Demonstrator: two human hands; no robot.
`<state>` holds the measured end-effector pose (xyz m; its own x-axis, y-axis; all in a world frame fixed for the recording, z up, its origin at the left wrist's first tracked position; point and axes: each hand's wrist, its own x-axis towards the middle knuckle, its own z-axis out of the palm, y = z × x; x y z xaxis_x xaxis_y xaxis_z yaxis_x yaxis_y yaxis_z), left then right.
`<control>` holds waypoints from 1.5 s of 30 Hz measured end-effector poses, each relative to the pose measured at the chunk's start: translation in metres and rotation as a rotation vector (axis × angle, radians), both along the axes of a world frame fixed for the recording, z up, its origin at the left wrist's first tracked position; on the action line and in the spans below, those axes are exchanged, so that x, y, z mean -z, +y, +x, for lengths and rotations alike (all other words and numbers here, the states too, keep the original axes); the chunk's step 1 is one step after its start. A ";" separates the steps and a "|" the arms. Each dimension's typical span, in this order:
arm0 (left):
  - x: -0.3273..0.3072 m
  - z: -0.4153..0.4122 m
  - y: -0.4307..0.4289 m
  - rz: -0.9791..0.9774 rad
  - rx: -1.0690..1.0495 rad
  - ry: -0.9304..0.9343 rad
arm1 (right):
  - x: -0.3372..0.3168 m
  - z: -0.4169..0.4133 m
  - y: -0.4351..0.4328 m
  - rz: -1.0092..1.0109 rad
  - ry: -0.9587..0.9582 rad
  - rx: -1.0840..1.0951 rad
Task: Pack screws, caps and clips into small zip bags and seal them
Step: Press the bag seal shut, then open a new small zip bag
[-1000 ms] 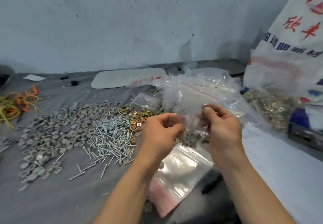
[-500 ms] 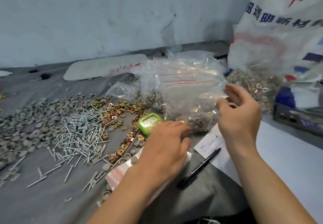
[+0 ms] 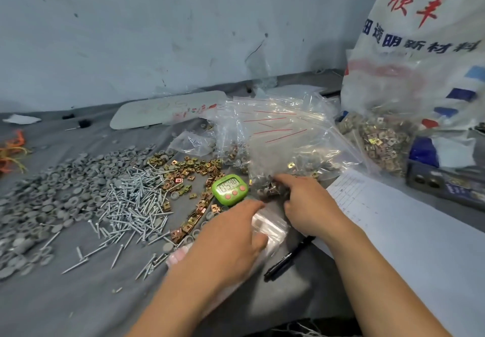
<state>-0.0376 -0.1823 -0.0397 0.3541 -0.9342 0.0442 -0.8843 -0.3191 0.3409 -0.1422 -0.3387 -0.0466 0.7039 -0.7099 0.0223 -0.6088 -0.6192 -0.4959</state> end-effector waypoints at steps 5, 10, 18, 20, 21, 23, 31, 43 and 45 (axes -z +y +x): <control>-0.022 0.020 0.043 0.226 -0.060 0.089 | -0.018 0.000 0.021 0.004 -0.341 0.149; -0.033 0.023 0.045 0.361 -0.010 0.091 | -0.025 0.006 0.068 0.113 0.042 -0.213; -0.016 0.025 0.042 0.232 0.038 -0.005 | -0.031 0.016 0.086 -0.014 0.346 -0.303; -0.011 0.025 0.041 0.162 0.015 -0.030 | -0.030 0.016 0.084 -0.011 0.371 -0.302; -0.008 0.025 0.041 0.112 -0.008 -0.035 | -0.029 0.016 0.083 0.003 0.372 -0.298; -0.002 0.026 0.040 0.021 -0.048 -0.070 | -0.028 0.017 0.082 0.020 0.370 -0.298; -0.001 0.024 0.039 -0.478 -0.172 -0.061 | -0.019 0.025 0.070 -0.042 0.227 -0.162; 0.008 0.019 0.058 0.021 -0.107 -0.026 | -0.049 0.033 0.092 0.828 -1.026 0.319; 0.003 0.027 0.057 0.015 -0.191 0.141 | -0.049 0.041 0.102 1.021 -1.009 0.244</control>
